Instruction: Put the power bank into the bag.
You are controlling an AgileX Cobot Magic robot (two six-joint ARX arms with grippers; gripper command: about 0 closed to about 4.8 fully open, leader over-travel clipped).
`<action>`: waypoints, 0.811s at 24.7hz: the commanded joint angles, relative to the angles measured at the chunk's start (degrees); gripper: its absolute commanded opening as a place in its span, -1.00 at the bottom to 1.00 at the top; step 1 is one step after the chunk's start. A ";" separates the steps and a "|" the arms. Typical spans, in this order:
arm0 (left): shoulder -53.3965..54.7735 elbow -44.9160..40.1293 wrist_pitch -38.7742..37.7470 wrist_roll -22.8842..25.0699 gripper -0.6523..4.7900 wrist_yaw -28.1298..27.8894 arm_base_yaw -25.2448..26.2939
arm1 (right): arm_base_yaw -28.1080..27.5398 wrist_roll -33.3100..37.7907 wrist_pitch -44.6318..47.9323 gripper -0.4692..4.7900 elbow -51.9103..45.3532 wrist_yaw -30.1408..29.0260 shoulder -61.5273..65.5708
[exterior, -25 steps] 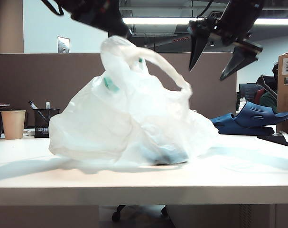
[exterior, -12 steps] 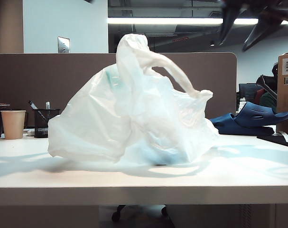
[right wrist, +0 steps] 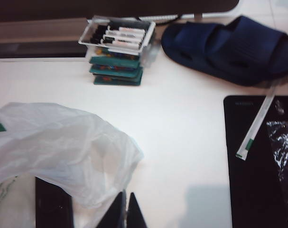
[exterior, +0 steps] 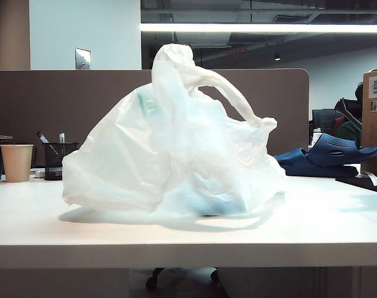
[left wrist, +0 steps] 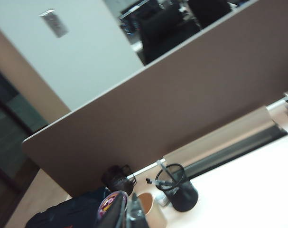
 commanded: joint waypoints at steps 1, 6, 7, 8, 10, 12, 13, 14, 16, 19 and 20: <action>-2.32 0.20 0.57 -3.19 -0.78 -0.61 -0.20 | -0.85 -1.36 0.17 -0.85 0.20 -0.07 -2.89; -4.70 0.20 0.37 -3.17 -0.78 -3.30 -0.20 | -1.44 -2.58 -0.70 -0.85 0.17 -0.09 -6.54; -4.94 0.20 0.37 -3.17 -0.78 -3.72 -0.20 | -1.57 -2.60 -1.01 -0.85 0.17 -0.07 -6.88; -5.16 0.20 0.37 -3.17 -0.78 -4.39 -0.20 | -1.57 -2.60 -1.53 -0.85 0.17 -0.11 -7.43; -5.42 0.20 0.28 -3.17 -0.78 -5.31 0.09 | -1.57 -2.60 -2.12 -0.85 0.15 -0.09 -8.24; -5.55 0.17 -0.17 -3.17 -0.78 -5.68 0.33 | -1.60 -2.58 -2.71 -0.85 0.15 0.20 -9.22; -5.57 0.20 -0.35 -3.17 -0.78 -5.62 0.44 | -1.68 -2.64 -2.93 -0.85 0.15 0.94 -9.79; -5.57 0.17 -0.52 -3.17 -0.78 -5.68 0.46 | -1.81 -2.80 -3.08 -0.85 0.15 1.55 -10.23; -5.57 0.20 -1.27 -4.11 -0.78 -5.62 0.46 | -2.91 -3.65 -3.43 -0.85 0.11 2.25 -12.07; -5.66 0.17 -2.23 -6.88 -0.78 -5.68 0.46 | -3.19 -4.07 -4.17 -0.85 0.04 2.32 -12.98; -5.64 0.17 -2.40 -7.63 -0.78 -5.68 0.50 | -3.21 -4.35 -4.68 -0.85 0.04 2.36 -13.31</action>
